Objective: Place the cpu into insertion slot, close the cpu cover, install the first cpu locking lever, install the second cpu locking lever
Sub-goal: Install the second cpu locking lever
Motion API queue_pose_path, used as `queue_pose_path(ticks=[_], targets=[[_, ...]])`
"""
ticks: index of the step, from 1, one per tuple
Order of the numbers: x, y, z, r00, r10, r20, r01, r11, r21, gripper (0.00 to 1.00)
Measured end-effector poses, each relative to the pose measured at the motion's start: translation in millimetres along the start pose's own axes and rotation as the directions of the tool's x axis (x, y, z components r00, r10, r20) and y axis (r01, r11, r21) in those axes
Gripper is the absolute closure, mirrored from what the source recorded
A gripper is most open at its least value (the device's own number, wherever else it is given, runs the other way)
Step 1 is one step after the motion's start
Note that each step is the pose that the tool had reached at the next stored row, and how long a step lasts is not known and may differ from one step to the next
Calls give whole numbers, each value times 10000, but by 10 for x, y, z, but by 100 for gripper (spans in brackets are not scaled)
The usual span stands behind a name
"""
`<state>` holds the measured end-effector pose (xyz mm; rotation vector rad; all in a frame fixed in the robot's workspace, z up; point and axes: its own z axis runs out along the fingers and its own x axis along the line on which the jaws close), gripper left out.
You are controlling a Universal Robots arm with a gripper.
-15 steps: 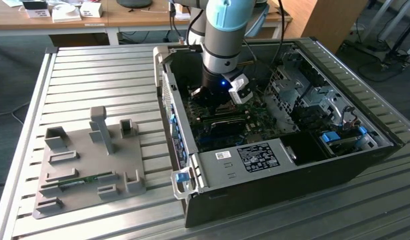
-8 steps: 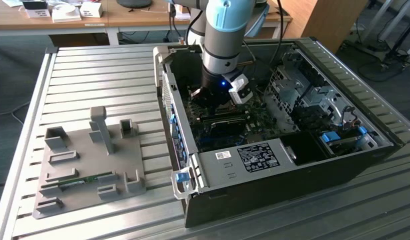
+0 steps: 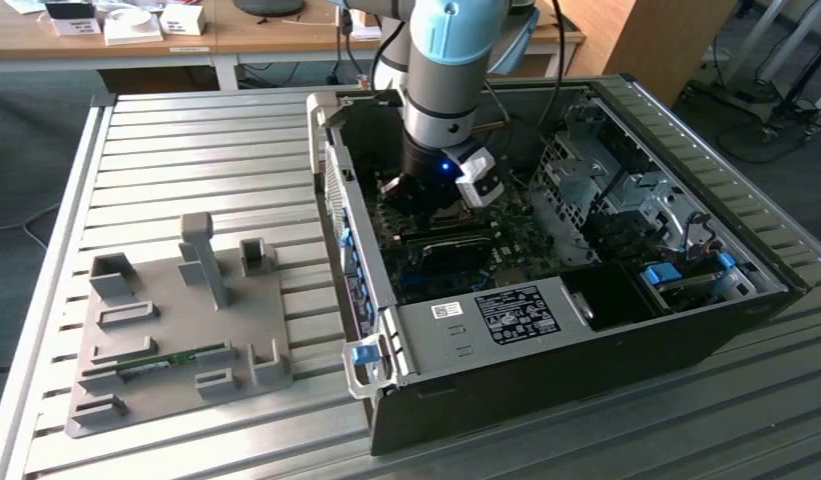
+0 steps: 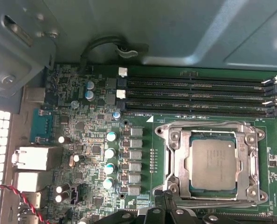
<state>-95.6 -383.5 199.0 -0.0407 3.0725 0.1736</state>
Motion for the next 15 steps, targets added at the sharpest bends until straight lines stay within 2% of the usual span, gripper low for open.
queue_pose_path(ticks=[8, 15], targets=[[28, 8, 10, 10000, -16, -3, 16, 10000, -2, 89], [38, -2, 69, 10000, -38, -13, 38, 10000, 8, 89]])
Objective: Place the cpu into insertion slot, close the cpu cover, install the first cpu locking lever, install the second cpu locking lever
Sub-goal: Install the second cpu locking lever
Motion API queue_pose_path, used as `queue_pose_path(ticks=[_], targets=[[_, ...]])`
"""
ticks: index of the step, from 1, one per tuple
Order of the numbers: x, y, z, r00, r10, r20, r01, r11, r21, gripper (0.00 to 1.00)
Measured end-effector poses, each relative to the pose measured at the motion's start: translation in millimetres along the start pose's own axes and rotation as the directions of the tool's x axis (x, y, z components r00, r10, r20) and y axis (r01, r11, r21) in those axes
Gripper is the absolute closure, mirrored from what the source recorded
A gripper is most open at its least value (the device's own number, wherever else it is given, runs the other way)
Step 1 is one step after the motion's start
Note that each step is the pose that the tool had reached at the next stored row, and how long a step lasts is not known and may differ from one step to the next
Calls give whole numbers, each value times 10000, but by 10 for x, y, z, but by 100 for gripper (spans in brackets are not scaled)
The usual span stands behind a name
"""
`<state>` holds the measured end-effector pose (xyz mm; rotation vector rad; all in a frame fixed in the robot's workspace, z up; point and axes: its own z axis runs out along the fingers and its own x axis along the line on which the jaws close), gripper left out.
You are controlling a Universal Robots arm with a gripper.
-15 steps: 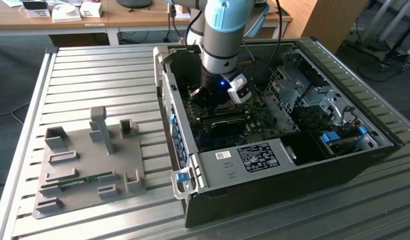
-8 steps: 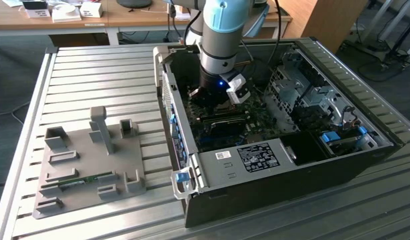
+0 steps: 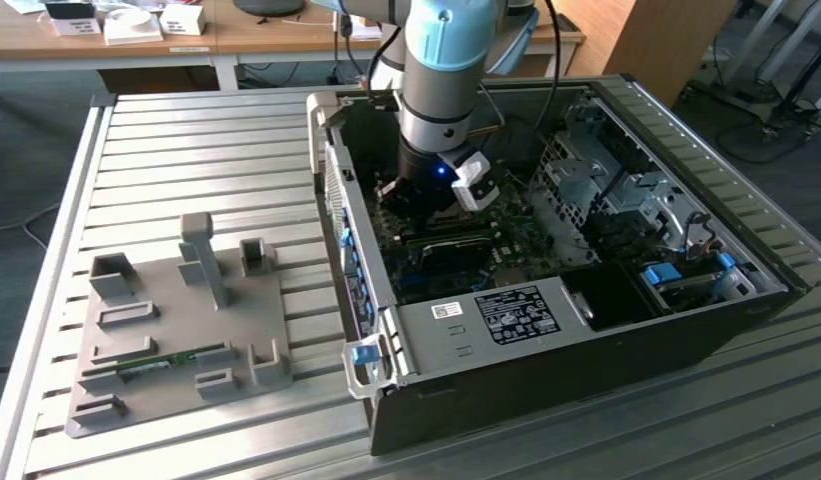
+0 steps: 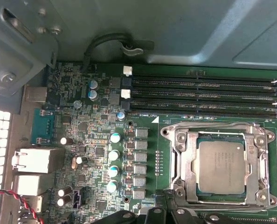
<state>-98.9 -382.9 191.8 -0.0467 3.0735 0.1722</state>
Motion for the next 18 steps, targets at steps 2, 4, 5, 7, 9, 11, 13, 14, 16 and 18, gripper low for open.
queue_pose_path(ticks=[2, 4, 5, 7, 9, 11, 13, 14, 16, 18], targets=[[-1, 2, 5, 10000, -3, 6, 3, 10000, -11, 89], [-2, 2, 2, 10000, -3, 8, 3, 10000, -12, 89], [-4, 6, -8, 10000, -4, 15, 4, 10000, -21, 89], [-9, 12, -52, 10000, -5, 22, 5, 10000, -31, 89], [-11, 17, -122, 10000, -4, 11, 4, 10000, -15, 89], [-15, 24, -191, 10000, -4, 10, 4, 10000, -14, 89], [-19, 31, -257, 10000, -4, 8, 4, 10000, -11, 89], [-20, 33, -269, 10000, -3, 7, 3, 10000, -11, 89], [-20, 33, -270, 10000, -3, 11, 3, 10000, -15, 89], [-23, 33, -272, 10000, -5, 7, 5, 10000, -11, 89]])
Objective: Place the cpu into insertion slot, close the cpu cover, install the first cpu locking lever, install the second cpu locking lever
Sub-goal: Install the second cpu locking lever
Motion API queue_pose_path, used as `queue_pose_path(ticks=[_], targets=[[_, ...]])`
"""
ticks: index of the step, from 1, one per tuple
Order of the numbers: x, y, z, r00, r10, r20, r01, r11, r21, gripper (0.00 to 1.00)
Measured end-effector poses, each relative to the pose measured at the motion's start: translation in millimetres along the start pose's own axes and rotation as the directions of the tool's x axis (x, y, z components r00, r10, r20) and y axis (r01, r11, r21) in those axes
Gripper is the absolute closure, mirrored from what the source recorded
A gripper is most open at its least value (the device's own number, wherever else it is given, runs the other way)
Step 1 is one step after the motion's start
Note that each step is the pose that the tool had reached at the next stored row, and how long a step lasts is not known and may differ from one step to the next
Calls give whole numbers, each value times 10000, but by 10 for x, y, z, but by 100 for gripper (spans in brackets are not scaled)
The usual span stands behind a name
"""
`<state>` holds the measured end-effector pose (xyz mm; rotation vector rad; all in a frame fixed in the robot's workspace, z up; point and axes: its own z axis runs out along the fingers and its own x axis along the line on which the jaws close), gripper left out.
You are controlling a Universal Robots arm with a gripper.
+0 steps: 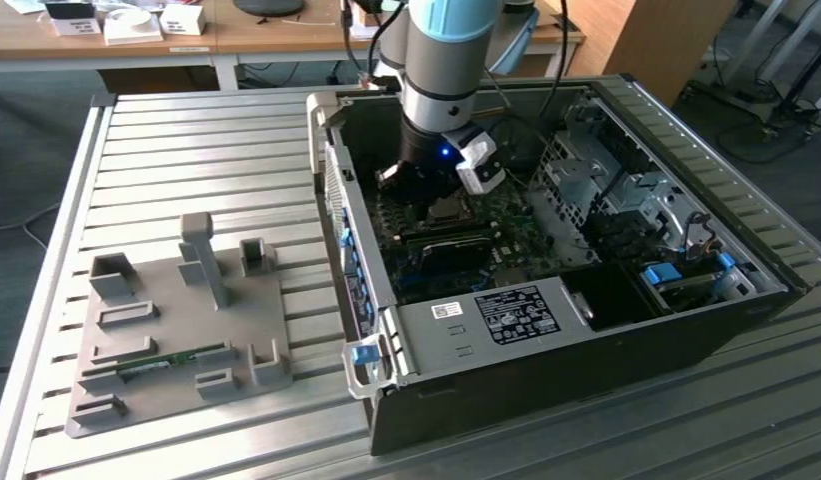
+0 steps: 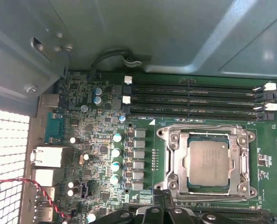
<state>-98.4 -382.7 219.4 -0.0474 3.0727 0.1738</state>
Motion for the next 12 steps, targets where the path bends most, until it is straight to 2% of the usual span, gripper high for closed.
queue_pose_path(ticks=[3, 9, 12], targets=[[-95, -3, 8, 10000, 2, -5, -2, 10000, -1, 89], [-348, -3, 27, 10000, 5, -36, -5, 10000, -2, 89], [-392, 71, 41, 10000, 7, -39, -7, 10000, -2, 89]])
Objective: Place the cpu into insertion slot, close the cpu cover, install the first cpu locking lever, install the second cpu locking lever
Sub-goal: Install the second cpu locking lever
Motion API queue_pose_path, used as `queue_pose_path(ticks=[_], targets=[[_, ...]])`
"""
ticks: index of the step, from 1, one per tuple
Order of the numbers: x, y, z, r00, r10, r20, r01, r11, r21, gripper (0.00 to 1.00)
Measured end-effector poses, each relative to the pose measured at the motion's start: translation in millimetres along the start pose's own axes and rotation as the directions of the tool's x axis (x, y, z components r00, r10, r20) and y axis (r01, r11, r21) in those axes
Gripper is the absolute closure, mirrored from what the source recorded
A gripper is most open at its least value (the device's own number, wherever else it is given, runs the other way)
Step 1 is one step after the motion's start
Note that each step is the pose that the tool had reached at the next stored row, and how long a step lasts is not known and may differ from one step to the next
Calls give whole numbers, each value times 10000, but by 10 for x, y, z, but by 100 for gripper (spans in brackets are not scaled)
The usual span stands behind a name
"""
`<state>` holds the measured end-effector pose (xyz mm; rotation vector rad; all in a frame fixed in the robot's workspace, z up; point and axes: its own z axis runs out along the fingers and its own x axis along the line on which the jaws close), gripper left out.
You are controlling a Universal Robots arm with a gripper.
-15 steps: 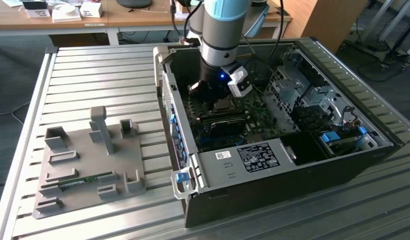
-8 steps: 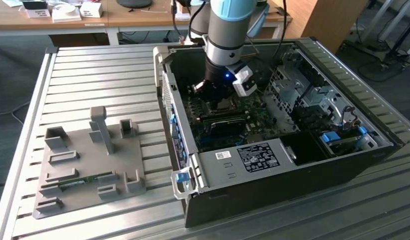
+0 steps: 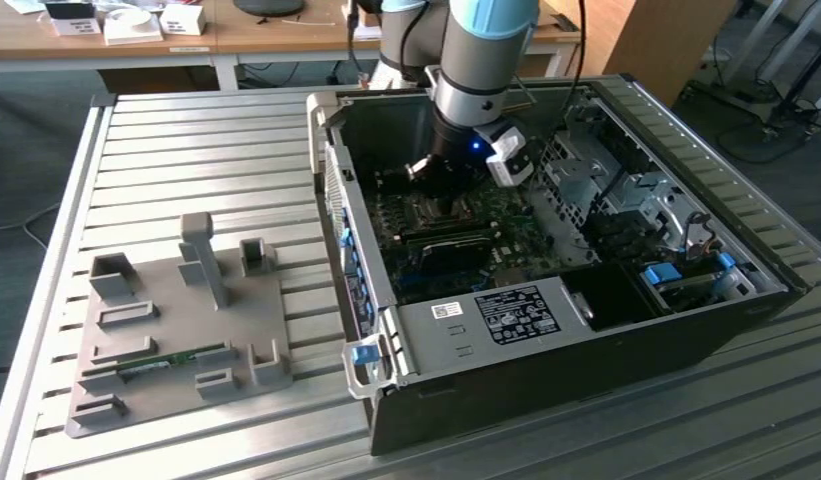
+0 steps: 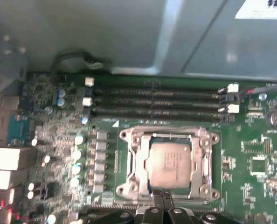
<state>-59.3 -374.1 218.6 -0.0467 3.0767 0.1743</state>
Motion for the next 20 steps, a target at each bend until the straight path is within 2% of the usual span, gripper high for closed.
queue_pose_path(ticks=[3, 5, 7, 9, 10, 20], targets=[[-7, 105, 15, 10000, 0, 0, 0, 10000, 1, 89], [-42, 142, 22, 10000, -2, -3, 2, 10000, 1, 89], [-125, 151, 28, 10000, 3, -26, -3, 10000, -4, 89], [-126, 151, 25, 10000, 5, -34, -5, 10000, -2, 89], [-133, 159, -38, 10000, 3, -36, -3, 10000, -5, 89], [-133, 159, -41, 10000, 4, -37, -4, 10000, -3, 89]])
